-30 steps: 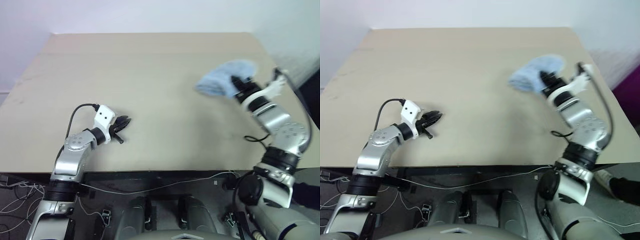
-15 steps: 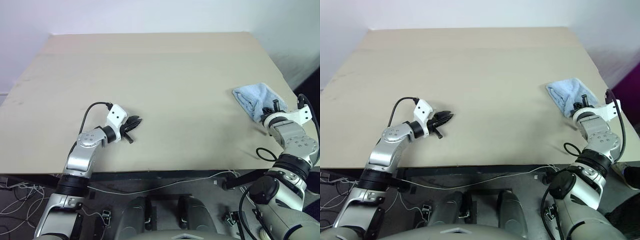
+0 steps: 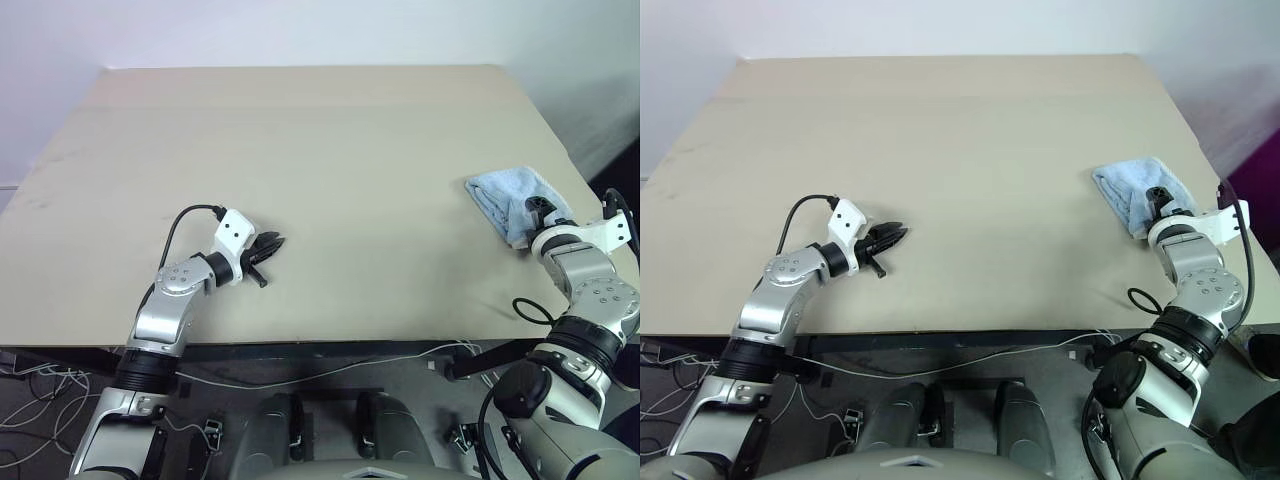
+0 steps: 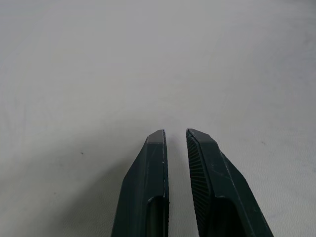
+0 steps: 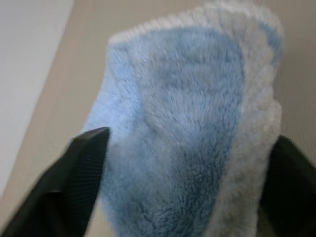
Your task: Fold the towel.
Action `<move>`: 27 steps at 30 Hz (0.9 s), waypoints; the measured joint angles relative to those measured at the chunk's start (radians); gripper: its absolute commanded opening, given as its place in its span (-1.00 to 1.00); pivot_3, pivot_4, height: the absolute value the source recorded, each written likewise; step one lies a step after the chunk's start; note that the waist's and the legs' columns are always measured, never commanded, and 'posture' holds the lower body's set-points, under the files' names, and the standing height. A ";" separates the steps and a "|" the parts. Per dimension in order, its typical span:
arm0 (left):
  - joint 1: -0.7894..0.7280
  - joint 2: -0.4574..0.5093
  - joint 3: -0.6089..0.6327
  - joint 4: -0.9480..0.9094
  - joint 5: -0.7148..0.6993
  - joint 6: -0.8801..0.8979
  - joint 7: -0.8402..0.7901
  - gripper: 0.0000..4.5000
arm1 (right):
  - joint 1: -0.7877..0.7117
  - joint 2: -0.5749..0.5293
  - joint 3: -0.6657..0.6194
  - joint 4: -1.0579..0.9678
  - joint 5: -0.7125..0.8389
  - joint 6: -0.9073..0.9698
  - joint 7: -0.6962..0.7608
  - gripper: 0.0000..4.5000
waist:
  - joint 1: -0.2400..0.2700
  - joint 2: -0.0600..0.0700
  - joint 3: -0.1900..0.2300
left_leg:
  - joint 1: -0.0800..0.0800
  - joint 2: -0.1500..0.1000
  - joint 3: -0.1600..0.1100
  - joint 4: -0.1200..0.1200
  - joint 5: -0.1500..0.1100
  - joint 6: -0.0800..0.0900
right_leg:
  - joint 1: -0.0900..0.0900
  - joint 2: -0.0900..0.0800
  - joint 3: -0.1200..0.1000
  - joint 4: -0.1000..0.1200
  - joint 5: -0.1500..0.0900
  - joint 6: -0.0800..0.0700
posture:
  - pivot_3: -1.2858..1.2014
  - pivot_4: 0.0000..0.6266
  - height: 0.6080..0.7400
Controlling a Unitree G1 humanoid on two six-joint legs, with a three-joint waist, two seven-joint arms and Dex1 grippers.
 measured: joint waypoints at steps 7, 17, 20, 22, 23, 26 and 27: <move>-0.003 -0.004 0.000 0.029 0.001 -0.008 0.001 -0.70 | 0.048 -0.002 0.024 -0.099 -0.020 -0.047 -0.031 0.99 | 0.001 0.000 0.000 | 0.000 0.000 0.000 0.000 0.000 0.000 | 0.000 0.000 0.000 0.000 0.000 0.000 | 0.03 -0.52 1.00; -0.031 -0.006 0.034 0.083 0.014 -0.049 0.064 -0.70 | 0.111 -0.092 0.317 -0.215 -0.298 -0.172 0.128 0.99 | -0.004 0.000 0.000 | 0.000 0.000 0.000 0.000 0.000 0.000 | 0.000 0.001 0.000 0.000 0.000 0.000 | 0.03 -0.52 1.00; -0.028 0.003 0.068 0.091 0.013 -0.058 0.096 -0.70 | 0.132 -0.126 0.501 -0.258 -0.394 -0.213 0.285 0.99 | -0.004 0.000 0.000 | 0.000 0.000 0.000 0.000 0.000 0.000 | 0.000 0.001 0.001 0.000 0.000 0.000 | 0.03 -0.52 1.00; -0.020 0.012 0.097 0.091 0.009 -0.057 0.113 -0.70 | 0.142 -0.129 0.624 -0.294 -0.442 -0.243 0.391 0.99 | -0.004 0.000 0.000 | 0.000 0.001 0.000 0.000 0.000 0.000 | 0.000 0.001 0.000 0.000 0.000 0.000 | 0.03 -0.52 1.00; -0.011 0.014 0.112 0.087 0.007 -0.056 0.116 -0.70 | 0.145 -0.129 0.677 -0.299 -0.466 -0.259 0.434 0.99 | -0.003 0.000 0.000 | 0.000 0.001 0.000 0.000 0.000 0.000 | 0.000 0.001 0.000 0.000 0.000 0.000 | 0.03 -0.52 1.00; 0.054 0.023 0.155 0.046 -0.015 -0.036 0.120 -0.70 | 0.171 -0.130 0.817 -0.306 -0.551 -0.319 0.560 0.99 | 0.003 0.000 0.000 | 0.000 0.000 0.000 0.001 0.000 0.000 | 0.000 0.000 0.000 0.000 0.000 0.000 | 0.03 -0.52 1.00; 0.078 0.024 0.161 0.032 -0.021 -0.028 0.120 -0.70 | 0.180 -0.130 0.852 -0.305 -0.570 -0.336 0.598 0.99 | 0.004 0.000 0.000 | 0.000 -0.001 0.000 0.002 0.000 0.000 | 0.001 -0.001 0.000 0.000 0.000 0.001 | 0.03 -0.52 1.00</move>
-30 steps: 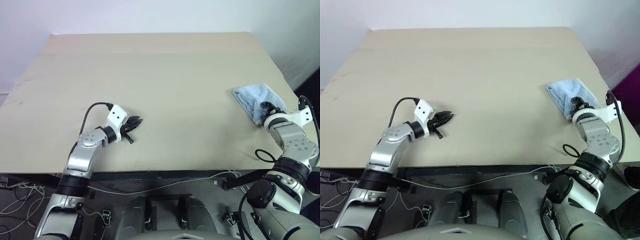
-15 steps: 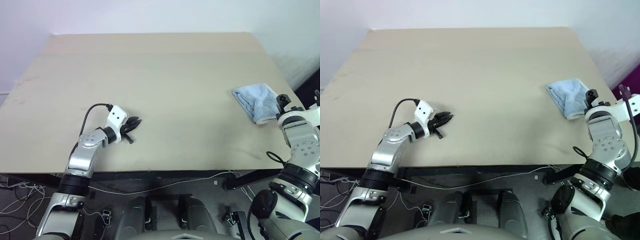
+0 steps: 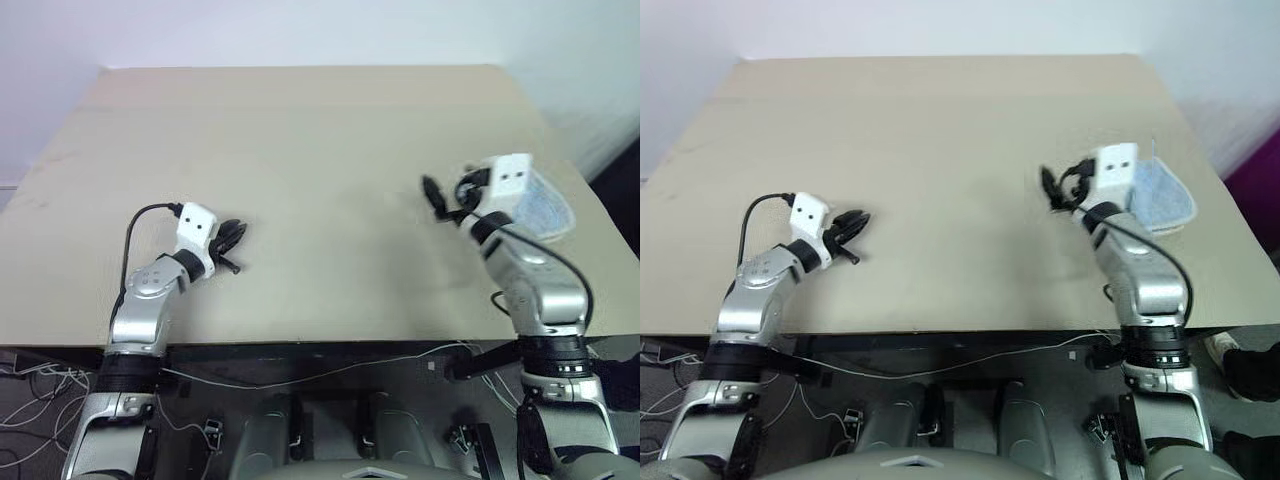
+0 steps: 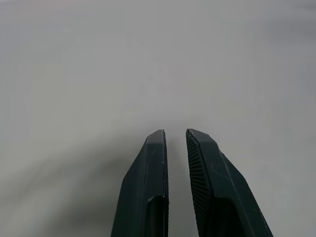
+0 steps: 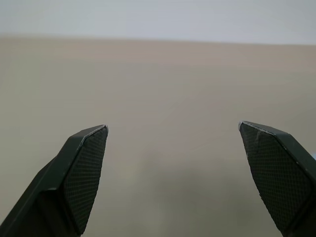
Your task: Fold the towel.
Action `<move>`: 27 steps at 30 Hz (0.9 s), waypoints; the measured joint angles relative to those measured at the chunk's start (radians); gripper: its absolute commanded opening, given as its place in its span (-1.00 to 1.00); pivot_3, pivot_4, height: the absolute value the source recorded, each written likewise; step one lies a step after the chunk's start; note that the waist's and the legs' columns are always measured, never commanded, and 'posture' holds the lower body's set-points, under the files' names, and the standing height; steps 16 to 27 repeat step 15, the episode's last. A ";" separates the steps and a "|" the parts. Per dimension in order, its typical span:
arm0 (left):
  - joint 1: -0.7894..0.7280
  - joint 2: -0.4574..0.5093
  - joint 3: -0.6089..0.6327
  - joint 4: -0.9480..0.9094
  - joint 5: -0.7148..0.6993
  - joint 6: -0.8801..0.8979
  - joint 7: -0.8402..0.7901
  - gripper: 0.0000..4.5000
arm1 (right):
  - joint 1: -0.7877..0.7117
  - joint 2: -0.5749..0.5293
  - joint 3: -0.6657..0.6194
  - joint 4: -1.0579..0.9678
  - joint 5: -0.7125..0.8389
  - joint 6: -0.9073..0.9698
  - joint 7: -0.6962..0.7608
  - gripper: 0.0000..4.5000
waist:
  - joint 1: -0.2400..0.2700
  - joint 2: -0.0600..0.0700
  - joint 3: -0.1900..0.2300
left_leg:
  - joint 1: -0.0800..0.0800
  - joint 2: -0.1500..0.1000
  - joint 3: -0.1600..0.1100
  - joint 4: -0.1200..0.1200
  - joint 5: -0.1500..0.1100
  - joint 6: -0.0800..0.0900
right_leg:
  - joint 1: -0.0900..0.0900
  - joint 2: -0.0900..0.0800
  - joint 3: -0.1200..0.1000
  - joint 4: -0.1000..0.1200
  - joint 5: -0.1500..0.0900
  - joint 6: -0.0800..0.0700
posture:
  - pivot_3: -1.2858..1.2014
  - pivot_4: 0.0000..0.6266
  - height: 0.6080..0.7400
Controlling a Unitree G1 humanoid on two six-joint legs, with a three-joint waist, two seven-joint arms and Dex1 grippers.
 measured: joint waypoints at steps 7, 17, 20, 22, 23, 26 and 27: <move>0.062 0.001 0.051 -0.099 -0.059 0.059 0.008 -0.70 | 0.006 0.004 0.107 0.004 -0.057 -0.084 0.205 0.99 | -0.001 -0.001 0.000 | 0.000 0.000 -0.001 0.001 0.000 0.000 | 0.000 0.000 0.000 0.000 0.001 0.001 | 0.03 -0.52 1.00; 0.086 0.026 0.079 -0.120 -0.072 0.093 0.010 -0.70 | 0.030 0.044 0.109 0.047 -0.101 -0.105 0.251 0.99 | -0.001 -0.001 0.000 | 0.000 0.000 -0.001 0.001 0.001 -0.002 | 0.001 0.000 -0.001 0.000 0.001 0.001 | 0.03 -0.52 1.00; 0.086 0.026 0.079 -0.120 -0.072 0.093 0.010 -0.70 | 0.030 0.044 0.109 0.047 -0.101 -0.105 0.251 0.99 | -0.001 -0.001 0.000 | 0.000 0.000 -0.001 0.001 0.001 -0.002 | 0.001 0.000 -0.001 0.000 0.001 0.001 | 0.03 -0.52 1.00; 0.086 0.026 0.079 -0.120 -0.072 0.093 0.010 -0.70 | 0.030 0.044 0.109 0.047 -0.101 -0.105 0.251 0.99 | -0.001 -0.001 0.000 | 0.000 0.000 -0.001 0.001 0.001 -0.002 | 0.001 0.000 -0.001 0.000 0.001 0.001 | 0.03 -0.52 1.00; 0.086 0.026 0.079 -0.120 -0.072 0.093 0.010 -0.70 | 0.030 0.044 0.109 0.047 -0.101 -0.105 0.251 0.99 | -0.001 -0.001 0.000 | 0.000 0.000 -0.001 0.001 0.001 -0.002 | 0.001 0.000 -0.001 0.000 0.001 0.001 | 0.03 -0.52 1.00; 0.086 0.026 0.079 -0.120 -0.072 0.093 0.010 -0.70 | 0.030 0.044 0.109 0.047 -0.101 -0.105 0.251 0.99 | -0.001 -0.001 0.000 | 0.000 0.000 -0.001 0.001 0.001 -0.002 | 0.001 0.000 -0.001 0.000 0.001 0.001 | 0.03 -0.52 1.00; 0.086 0.026 0.079 -0.120 -0.072 0.093 0.010 -0.70 | 0.030 0.044 0.109 0.047 -0.101 -0.105 0.251 0.99 | -0.001 -0.001 0.000 | 0.000 0.000 -0.001 0.001 0.001 -0.002 | 0.001 0.000 -0.001 0.000 0.001 0.001 | 0.03 -0.52 1.00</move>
